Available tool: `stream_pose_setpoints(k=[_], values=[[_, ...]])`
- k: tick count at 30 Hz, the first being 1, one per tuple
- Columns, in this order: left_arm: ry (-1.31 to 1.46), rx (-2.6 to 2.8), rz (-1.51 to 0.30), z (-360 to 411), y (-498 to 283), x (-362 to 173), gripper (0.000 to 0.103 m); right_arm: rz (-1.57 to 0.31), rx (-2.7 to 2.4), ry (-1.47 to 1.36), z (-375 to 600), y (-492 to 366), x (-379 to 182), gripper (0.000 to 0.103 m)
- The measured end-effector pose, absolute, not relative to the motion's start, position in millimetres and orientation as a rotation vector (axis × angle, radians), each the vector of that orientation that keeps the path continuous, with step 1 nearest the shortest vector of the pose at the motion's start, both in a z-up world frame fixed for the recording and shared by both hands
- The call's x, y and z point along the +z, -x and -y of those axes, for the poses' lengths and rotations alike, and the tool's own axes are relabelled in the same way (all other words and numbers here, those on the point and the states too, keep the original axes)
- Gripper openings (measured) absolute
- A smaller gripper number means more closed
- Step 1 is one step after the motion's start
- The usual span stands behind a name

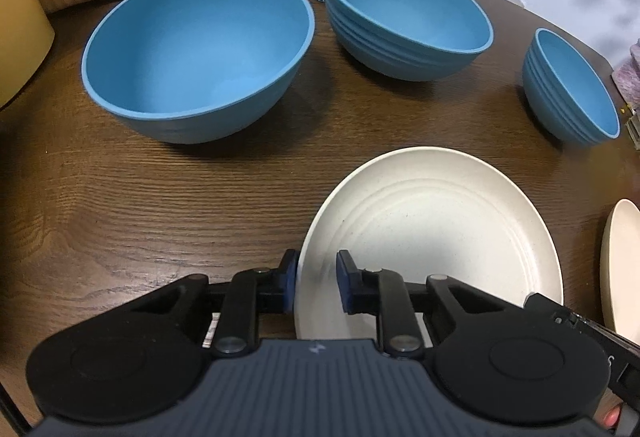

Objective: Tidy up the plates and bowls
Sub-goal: 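Lift the gripped cream plates off the table with both tools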

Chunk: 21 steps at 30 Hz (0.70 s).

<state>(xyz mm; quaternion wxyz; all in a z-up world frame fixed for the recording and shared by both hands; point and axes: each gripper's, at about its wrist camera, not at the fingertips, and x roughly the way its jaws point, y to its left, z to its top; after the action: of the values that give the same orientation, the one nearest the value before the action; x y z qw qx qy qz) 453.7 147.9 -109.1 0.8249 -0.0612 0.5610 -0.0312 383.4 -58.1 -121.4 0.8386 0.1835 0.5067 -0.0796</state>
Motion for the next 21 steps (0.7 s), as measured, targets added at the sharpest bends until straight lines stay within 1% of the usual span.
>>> stream_pose_setpoints(k=[8, 21], values=[[0.128, -0.083, -1.163, -147, -448, -96, 0.021, -1.037, -0.188, -0.401, 60, -378, -113, 0.009], [0.114, -0.133, -1.113, -145, -426, -75, 0.021, -0.991, -0.225, -0.42, 60, -352, -102, 0.009]])
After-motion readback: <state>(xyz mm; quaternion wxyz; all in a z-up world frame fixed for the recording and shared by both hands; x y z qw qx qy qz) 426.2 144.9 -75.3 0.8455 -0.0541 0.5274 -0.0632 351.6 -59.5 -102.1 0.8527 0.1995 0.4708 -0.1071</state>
